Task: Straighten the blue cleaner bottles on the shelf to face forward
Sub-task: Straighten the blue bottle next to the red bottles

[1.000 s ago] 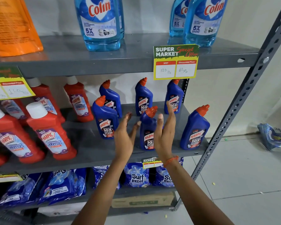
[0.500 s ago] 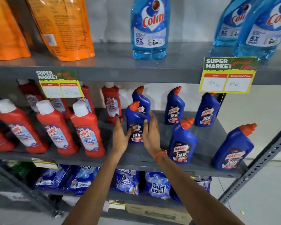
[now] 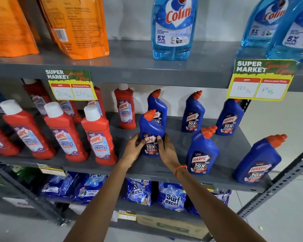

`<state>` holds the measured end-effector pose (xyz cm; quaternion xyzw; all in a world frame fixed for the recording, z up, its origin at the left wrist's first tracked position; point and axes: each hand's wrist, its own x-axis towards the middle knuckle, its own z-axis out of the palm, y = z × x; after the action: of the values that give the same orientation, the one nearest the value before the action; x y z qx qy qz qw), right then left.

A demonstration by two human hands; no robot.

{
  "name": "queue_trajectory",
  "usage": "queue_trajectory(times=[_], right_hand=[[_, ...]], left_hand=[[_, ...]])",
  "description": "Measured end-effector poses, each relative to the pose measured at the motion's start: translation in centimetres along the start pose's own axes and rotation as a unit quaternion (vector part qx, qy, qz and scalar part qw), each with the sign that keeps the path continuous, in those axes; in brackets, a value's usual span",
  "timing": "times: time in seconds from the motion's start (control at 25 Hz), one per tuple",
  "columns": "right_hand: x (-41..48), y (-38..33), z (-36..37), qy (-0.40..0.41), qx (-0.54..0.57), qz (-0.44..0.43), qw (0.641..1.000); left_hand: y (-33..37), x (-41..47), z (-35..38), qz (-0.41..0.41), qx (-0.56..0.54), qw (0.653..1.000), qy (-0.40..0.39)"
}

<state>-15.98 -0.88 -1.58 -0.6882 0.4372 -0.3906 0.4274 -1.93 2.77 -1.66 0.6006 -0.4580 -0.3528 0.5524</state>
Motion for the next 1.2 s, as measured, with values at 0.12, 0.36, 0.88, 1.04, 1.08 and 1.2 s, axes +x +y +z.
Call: queue_trajectory(times=[0.12, 0.36, 0.88, 1.04, 1.08, 1.2], right_hand=[[-2.9, 1.1, 1.2, 0.007, 0.009, -0.006, 1.000], [-4.4, 0.3, 1.3, 0.002, 0.027, -0.013, 1.000], [-6.4, -0.2, 2.0, 0.022, 0.041, -0.001, 0.999], [-6.5, -0.6, 1.5, -0.002, 0.020, -0.001, 1.000], [-6.6, -1.0, 1.3, -0.009, 0.016, 0.000, 1.000], [-6.6, -1.3, 0.4, -0.024, -0.002, -0.015, 1.000]], left_hand=[[-1.8, -2.3, -0.7, -0.015, 0.018, 1.000, 0.003], [-0.9, -3.9, -1.7, 0.020, 0.050, 0.999, 0.002], [-0.9, -5.5, -2.4, 0.034, 0.064, 0.997, 0.004], [-0.6, -6.0, -2.3, 0.033, 0.075, 0.997, 0.004], [-0.4, -6.3, -2.2, 0.036, 0.088, 0.995, 0.003], [0.4, -6.7, -1.9, 0.034, 0.126, 0.991, 0.004]])
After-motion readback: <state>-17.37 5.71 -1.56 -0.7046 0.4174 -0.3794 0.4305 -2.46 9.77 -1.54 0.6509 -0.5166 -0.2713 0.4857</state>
